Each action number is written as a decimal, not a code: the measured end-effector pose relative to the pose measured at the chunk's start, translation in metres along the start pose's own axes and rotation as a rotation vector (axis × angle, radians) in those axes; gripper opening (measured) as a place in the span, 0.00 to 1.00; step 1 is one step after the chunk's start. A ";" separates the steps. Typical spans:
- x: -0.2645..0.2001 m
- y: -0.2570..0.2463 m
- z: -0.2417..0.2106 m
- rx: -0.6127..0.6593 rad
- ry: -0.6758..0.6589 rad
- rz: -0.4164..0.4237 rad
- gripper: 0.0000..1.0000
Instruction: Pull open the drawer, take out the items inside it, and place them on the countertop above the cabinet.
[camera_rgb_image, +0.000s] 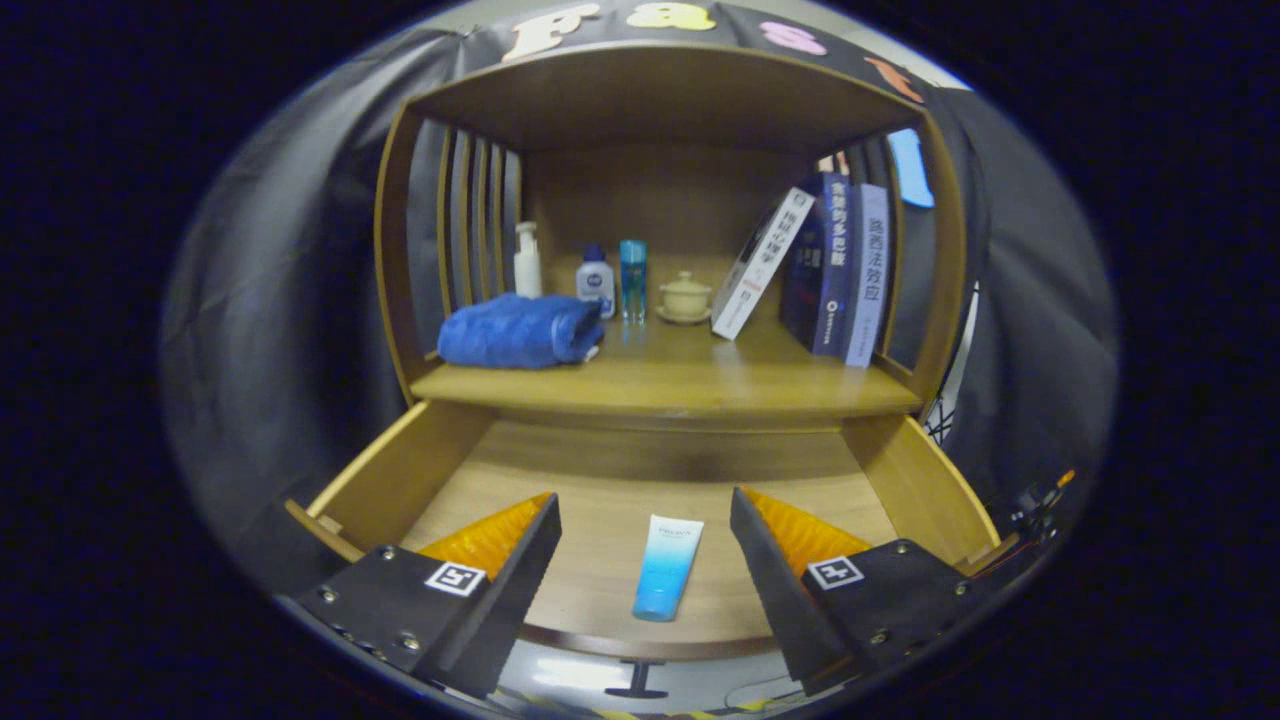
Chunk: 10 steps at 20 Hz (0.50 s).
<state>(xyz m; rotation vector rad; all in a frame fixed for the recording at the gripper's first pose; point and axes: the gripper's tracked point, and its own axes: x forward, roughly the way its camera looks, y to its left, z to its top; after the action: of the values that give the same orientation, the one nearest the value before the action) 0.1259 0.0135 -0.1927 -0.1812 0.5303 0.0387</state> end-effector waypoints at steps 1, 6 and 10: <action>0.008 0.002 -0.008 -0.033 0.049 -0.001 1.00; 0.041 -0.009 -0.041 -0.049 0.261 -0.023 0.98; 0.059 -0.018 -0.067 0.046 0.462 -0.075 0.96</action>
<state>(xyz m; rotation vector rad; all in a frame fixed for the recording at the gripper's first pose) 0.1453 -0.0173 -0.2764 -0.1653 0.9833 -0.0910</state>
